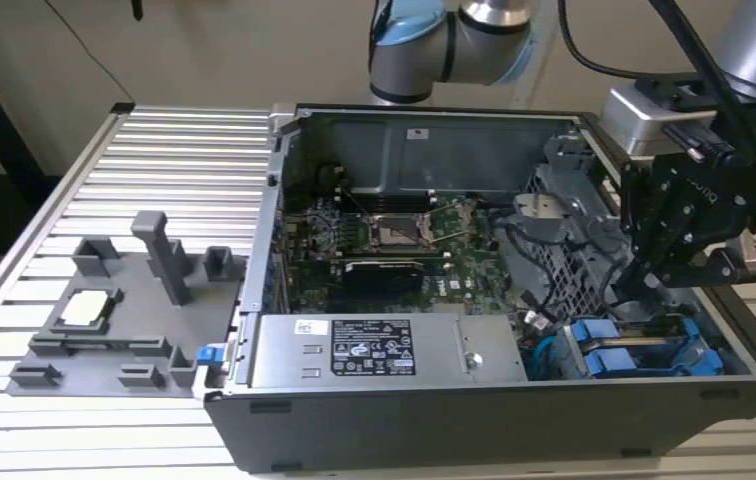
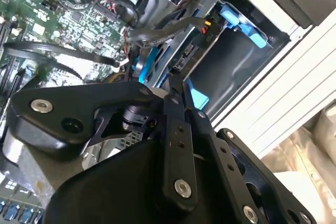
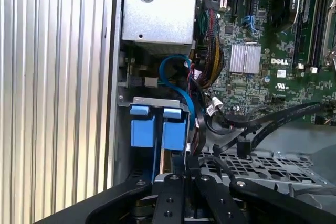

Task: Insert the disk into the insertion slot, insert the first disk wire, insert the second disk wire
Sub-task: 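Insert the first disk wire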

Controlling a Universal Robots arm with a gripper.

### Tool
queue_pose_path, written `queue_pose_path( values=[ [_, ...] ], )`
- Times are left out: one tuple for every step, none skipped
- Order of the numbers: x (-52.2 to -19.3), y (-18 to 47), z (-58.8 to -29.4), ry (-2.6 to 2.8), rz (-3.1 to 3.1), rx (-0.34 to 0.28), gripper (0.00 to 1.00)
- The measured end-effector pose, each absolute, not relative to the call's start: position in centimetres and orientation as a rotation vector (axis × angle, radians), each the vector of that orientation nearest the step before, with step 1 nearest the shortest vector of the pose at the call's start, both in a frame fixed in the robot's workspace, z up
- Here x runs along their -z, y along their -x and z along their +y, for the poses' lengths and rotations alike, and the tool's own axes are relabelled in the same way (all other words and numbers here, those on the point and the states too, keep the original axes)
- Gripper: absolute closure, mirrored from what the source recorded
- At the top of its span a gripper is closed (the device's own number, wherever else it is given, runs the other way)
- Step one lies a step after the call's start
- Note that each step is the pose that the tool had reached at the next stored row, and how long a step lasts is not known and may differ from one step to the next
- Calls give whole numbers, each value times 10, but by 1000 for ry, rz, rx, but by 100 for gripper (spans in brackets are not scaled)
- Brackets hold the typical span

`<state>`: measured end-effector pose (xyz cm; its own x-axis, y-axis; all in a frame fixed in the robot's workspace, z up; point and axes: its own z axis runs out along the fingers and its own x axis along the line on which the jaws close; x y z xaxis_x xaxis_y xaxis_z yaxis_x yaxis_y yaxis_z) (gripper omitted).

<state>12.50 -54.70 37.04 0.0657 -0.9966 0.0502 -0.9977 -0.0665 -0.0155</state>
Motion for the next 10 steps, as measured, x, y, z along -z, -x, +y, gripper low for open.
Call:
queue_pose_path(
  values=[
    [-371,-125,-547,-2279,-2133,-69,85],
    [-373,-125,-547,-2283,-2136,-61,85],
    [-374,-124,-547,-2287,-2141,-53,85],
    [-375,-124,-547,-2292,-2146,-43,85],
    [-375,-124,-547,-2298,-2153,-29,85],
    [-375,-124,-547,-2306,-2162,-12,85],
    [-375,-124,-547,-2314,-2173,7,85],
    [-375,-124,-547,-2323,-2184,25,85],
    [-375,-124,-547,-2332,-2194,43,85],
    [-375,-124,-547,-2341,-2205,62,85]
  ],
)
